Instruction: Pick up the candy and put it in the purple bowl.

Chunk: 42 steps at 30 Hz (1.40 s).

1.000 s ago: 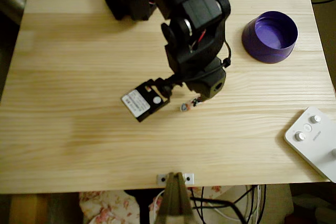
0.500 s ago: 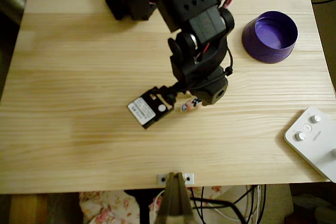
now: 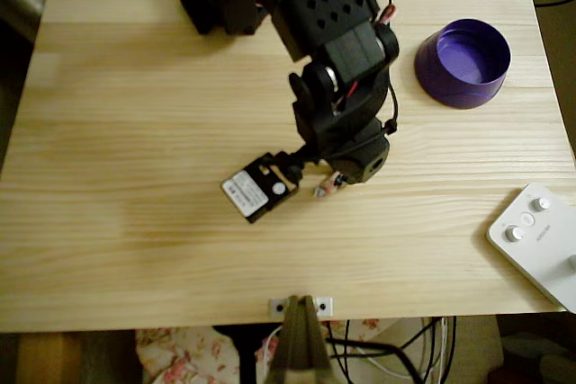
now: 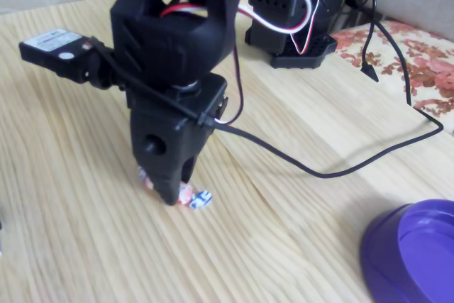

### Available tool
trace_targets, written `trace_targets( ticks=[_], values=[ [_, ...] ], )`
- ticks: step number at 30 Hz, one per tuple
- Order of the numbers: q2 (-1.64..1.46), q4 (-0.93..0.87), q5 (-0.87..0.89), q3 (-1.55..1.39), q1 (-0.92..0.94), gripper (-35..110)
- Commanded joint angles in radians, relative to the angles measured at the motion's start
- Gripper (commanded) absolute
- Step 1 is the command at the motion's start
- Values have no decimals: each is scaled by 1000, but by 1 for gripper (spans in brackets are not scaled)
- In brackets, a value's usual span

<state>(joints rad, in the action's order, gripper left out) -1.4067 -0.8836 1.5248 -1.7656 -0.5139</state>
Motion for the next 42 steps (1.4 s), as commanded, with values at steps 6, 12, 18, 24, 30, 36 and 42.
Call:
trace_targets(
  ticks=[6, 12, 18, 24, 30, 36, 42],
  values=[
    [-189, 83, 106, -133, -6, 0],
    [-359, 161, -17, -244, -25, 0],
    [-549, 141, -114, -307, -34, 0],
    [-644, 104, -204, -334, -49, 0],
    [-765, 146, -383, -417, -106, 0],
    [-957, 225, -572, -558, -206, 0],
    [-1012, 227, -721, -581, -295, 0]
  ],
)
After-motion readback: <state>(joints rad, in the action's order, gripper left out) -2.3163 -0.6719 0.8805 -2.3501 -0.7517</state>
